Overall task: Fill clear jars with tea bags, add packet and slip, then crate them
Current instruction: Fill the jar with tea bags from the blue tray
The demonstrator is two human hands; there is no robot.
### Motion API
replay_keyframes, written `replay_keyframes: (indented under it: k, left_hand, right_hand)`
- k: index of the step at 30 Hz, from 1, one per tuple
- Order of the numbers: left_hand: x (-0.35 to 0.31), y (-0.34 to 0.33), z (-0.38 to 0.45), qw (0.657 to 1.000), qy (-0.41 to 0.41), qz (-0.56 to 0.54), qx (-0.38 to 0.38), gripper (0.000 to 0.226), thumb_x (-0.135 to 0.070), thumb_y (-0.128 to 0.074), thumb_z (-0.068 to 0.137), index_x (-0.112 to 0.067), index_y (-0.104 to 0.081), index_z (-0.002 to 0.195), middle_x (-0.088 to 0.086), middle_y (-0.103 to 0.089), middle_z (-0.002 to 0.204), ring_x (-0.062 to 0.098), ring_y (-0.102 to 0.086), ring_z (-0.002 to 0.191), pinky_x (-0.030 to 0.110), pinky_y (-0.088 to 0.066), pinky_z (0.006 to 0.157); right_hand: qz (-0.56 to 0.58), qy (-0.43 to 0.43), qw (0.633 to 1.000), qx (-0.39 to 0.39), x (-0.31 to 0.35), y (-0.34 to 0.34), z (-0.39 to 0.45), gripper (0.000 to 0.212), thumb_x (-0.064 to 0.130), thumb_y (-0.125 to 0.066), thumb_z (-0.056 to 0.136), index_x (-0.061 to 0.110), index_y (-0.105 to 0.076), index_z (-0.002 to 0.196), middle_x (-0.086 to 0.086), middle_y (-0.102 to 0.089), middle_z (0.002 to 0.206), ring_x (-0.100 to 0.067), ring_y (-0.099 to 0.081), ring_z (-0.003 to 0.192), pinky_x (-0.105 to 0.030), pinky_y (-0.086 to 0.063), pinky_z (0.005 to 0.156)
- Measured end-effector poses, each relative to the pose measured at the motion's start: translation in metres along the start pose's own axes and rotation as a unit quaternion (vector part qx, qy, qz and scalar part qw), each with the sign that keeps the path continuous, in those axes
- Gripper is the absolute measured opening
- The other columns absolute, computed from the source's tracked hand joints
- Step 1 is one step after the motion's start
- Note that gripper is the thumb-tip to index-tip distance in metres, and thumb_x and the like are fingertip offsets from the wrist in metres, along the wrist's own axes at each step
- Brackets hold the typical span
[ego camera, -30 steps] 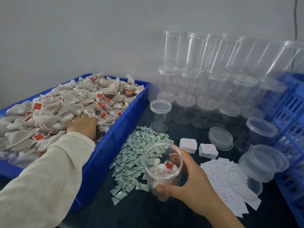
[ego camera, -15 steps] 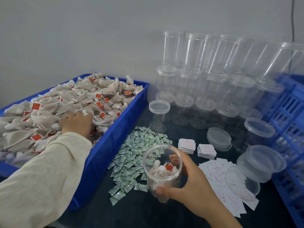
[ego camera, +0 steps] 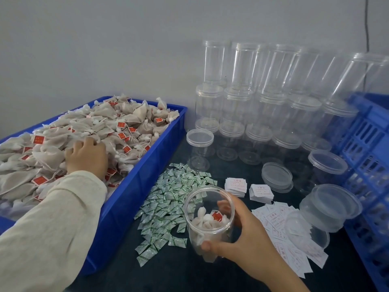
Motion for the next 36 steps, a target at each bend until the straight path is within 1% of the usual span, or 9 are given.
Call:
replay_keyframes:
  k: [5, 11, 15, 17, 19, 23, 25, 31, 36]
  left_hand:
    - [-0.002, 0.013, -0.001, 0.988, -0.020, -0.144, -0.045, 0.024, -0.016, -0.055, 0.093, -0.004, -0.060, 0.113, 0.017, -0.059, 0.116, 0.036, -0.053, 0.111, 0.051, -0.044, 0.094]
    - [-0.006, 0.013, 0.000, 0.969, -0.044, -0.242, -0.039, 0.019, -0.016, -0.047, 0.098, -0.003, -0.056, 0.109, 0.014, -0.058, 0.103, 0.024, -0.053, 0.087, 0.037, -0.043, 0.078]
    - [-0.001, 0.019, -0.004, 0.928, -0.008, -0.366, -0.067, 0.013, -0.021, -0.044, 0.101, -0.011, -0.052, 0.101, 0.003, -0.055, 0.081, 0.017, -0.051, 0.069, 0.033, -0.039, 0.068]
    - [0.004, 0.018, -0.005, 0.895, 0.037, -0.440, -0.062, 0.014, -0.026, -0.041, 0.102, -0.015, -0.049, 0.102, 0.006, -0.058, 0.089, 0.020, -0.055, 0.075, 0.037, -0.045, 0.070]
    - [0.006, 0.015, -0.007, 0.820, 0.078, -0.565, -0.036, 0.013, -0.027, -0.040, 0.102, -0.017, -0.049, 0.104, 0.004, -0.058, 0.104, 0.024, -0.062, 0.091, 0.040, -0.055, 0.077]
    - [-0.012, 0.022, -0.018, 0.531, 0.103, -0.840, 0.039, 0.010, -0.019, -0.043, 0.102, -0.019, -0.053, 0.099, 0.005, -0.061, 0.116, 0.024, -0.069, 0.100, 0.030, -0.058, 0.078]
    - [-0.022, 0.030, -0.022, 0.448, 0.087, -0.887, 0.074, 0.013, -0.016, -0.045, 0.101, -0.011, -0.054, 0.108, 0.012, -0.065, 0.118, 0.027, -0.069, 0.102, 0.032, -0.058, 0.081]
    - [-0.047, 0.044, -0.039, 0.299, 0.099, -0.928, 0.202, 0.026, -0.005, -0.041, 0.092, 0.001, -0.053, 0.114, 0.021, -0.070, 0.108, 0.033, -0.067, 0.104, 0.030, -0.059, 0.077]
    - [-0.067, 0.058, -0.056, 0.288, 0.100, -0.900, 0.310, 0.033, -0.012, -0.041, 0.087, 0.003, -0.051, 0.116, 0.026, -0.069, 0.104, 0.033, -0.070, 0.095, 0.031, -0.060, 0.066]
  right_hand:
    - [-0.001, 0.000, 1.000, 0.003, 0.000, -0.003, 0.001, 0.097, 0.063, -0.088, 0.042, 0.066, -0.038, 0.125, 0.037, -0.050, 0.122, 0.017, -0.046, 0.114, -0.012, -0.044, 0.084]
    - [0.004, 0.002, 1.000, 0.013, 0.002, -0.007, 0.000, 0.097, 0.061, -0.088, 0.044, 0.066, -0.037, 0.125, 0.039, -0.049, 0.122, 0.019, -0.046, 0.115, -0.005, -0.045, 0.079]
    - [0.004, -0.005, 1.000, 0.012, -0.002, -0.007, -0.001, 0.099, 0.062, -0.088, 0.042, 0.066, -0.037, 0.126, 0.038, -0.049, 0.123, 0.019, -0.046, 0.115, -0.004, -0.044, 0.078]
    - [0.005, -0.010, 1.000, 0.013, -0.003, -0.007, -0.001, 0.100, 0.064, -0.088, 0.039, 0.066, -0.037, 0.126, 0.039, -0.049, 0.122, 0.020, -0.046, 0.113, 0.000, -0.043, 0.076]
    - [0.004, -0.013, 1.000, 0.013, -0.003, -0.008, 0.000, 0.100, 0.067, -0.086, 0.037, 0.067, -0.037, 0.124, 0.039, -0.050, 0.121, 0.020, -0.047, 0.112, 0.003, -0.042, 0.074]
    - [0.009, -0.004, 1.000, 0.018, -0.001, -0.011, 0.001, 0.097, 0.059, -0.089, 0.041, 0.067, -0.039, 0.123, 0.039, -0.051, 0.120, 0.019, -0.047, 0.112, 0.005, -0.039, 0.076]
    - [0.014, 0.002, 1.000, 0.024, 0.002, -0.012, 0.002, 0.094, 0.053, -0.091, 0.043, 0.067, -0.040, 0.121, 0.039, -0.051, 0.119, 0.018, -0.049, 0.111, 0.005, -0.039, 0.077]
    - [0.024, 0.011, 0.999, 0.028, 0.007, -0.013, 0.003, 0.090, 0.045, -0.092, 0.046, 0.067, -0.044, 0.119, 0.037, -0.053, 0.118, 0.015, -0.052, 0.110, 0.002, -0.041, 0.078]
    - [0.009, 0.004, 1.000, 0.022, 0.005, -0.009, 0.003, 0.092, 0.049, -0.091, 0.045, 0.068, -0.041, 0.120, 0.039, -0.051, 0.119, 0.016, -0.050, 0.112, -0.001, -0.044, 0.077]
Point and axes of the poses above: each hand's wrist, its own z-axis towards the middle knuckle, its own y-axis out of the back of the hand, x = y × z, the point moved 8 cm from there along z, towards the middle knuckle
